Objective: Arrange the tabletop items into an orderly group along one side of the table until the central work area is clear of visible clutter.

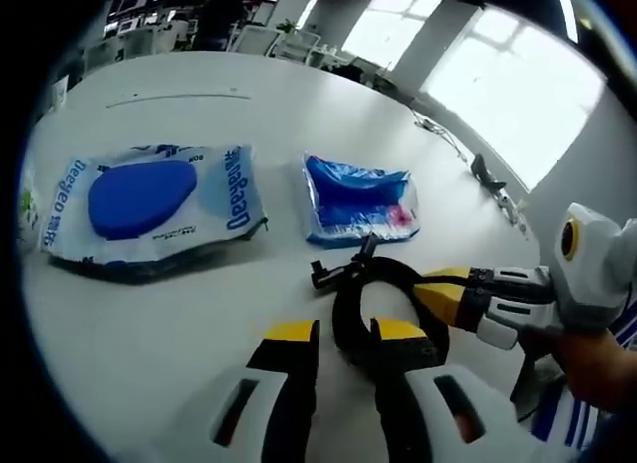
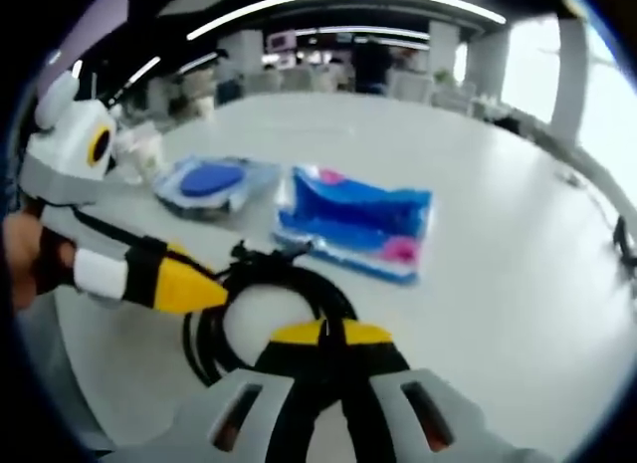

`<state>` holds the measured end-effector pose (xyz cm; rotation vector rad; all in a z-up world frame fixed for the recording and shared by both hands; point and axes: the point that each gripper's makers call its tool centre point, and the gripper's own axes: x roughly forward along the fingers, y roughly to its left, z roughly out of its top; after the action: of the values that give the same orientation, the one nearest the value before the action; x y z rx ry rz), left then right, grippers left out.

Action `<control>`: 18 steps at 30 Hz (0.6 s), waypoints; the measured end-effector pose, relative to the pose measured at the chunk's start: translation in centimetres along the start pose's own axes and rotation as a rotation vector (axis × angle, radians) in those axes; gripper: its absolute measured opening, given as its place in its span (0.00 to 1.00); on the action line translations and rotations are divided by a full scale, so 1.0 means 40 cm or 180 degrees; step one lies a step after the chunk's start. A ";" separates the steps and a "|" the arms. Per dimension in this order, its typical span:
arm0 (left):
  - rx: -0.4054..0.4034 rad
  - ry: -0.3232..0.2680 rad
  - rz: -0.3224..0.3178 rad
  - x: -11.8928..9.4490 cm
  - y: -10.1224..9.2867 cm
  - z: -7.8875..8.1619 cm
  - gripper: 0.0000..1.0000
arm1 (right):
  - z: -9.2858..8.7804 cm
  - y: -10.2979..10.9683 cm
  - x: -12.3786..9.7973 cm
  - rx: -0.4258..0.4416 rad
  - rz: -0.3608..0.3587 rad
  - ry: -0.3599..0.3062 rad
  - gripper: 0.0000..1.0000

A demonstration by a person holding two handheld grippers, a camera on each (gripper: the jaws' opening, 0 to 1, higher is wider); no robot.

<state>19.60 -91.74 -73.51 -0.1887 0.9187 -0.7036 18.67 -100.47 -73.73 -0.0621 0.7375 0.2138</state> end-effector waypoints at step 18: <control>0.0361 -0.0544 0.0221 -0.143 0.075 0.058 0.89 | 0.087 0.052 -0.057 -0.0027 0.0114 -0.0616 0.75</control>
<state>20.52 -86.15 -69.63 -0.1137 0.7170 -0.6626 18.87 -98.37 -69.59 -0.0356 0.5454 0.2533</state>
